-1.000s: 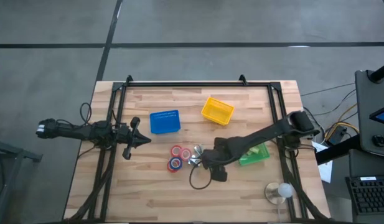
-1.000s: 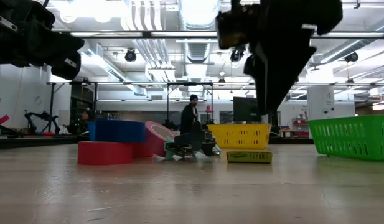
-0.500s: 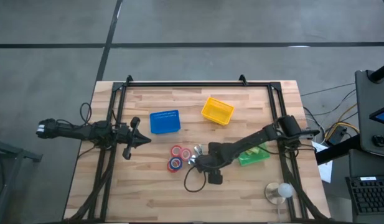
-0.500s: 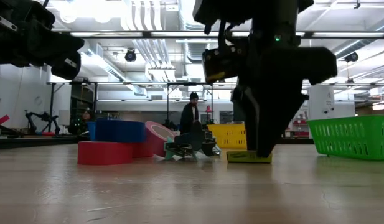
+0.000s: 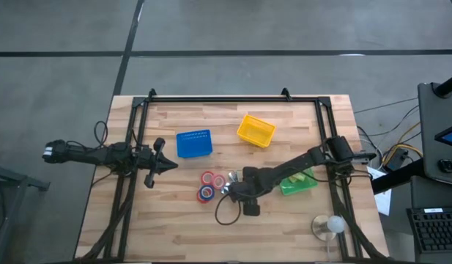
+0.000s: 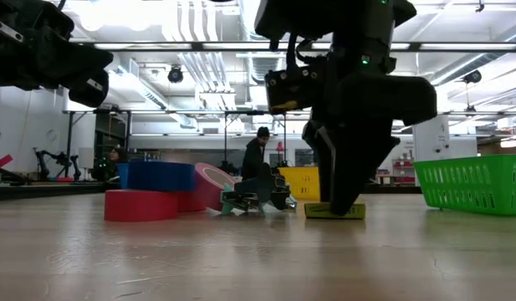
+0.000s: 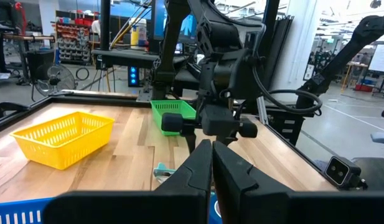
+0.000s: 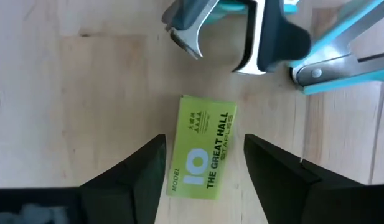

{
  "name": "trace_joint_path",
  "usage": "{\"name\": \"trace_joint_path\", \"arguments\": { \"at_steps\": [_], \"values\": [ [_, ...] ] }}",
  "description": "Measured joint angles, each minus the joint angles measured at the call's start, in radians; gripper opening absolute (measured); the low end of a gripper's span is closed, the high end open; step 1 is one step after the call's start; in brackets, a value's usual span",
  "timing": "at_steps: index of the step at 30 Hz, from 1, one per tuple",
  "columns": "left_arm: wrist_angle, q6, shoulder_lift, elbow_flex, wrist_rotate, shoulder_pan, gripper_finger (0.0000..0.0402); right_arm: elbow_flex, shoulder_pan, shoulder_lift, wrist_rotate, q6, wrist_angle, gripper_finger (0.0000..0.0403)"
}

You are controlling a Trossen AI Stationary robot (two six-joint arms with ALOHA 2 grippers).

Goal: Pick and place Stapler, Stapler remover, tape
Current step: Put the green staple box into the green bin

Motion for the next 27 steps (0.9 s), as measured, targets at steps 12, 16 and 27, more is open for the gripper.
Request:
{"name": "trace_joint_path", "arguments": {
  "at_steps": [12, 16, 27],
  "values": [
    [0.0, 0.0, 0.0, 0.0, 0.0, 0.0, 0.0016, -0.009, 0.0, 0.0, 0.001, -0.038, -0.009, 0.0146],
    [0.001, 0.0, 0.0, 0.0, 0.0, 0.0, 0.0016, -0.009, 0.0, 0.0, 0.001, -0.049, -0.01, 0.0121],
    [0.001, 0.0, 0.0, 0.0, 0.0, 0.0, 0.0016, -0.009, 0.0, -0.029, -0.005, -0.042, -0.153, 0.0123]
  ]
}}
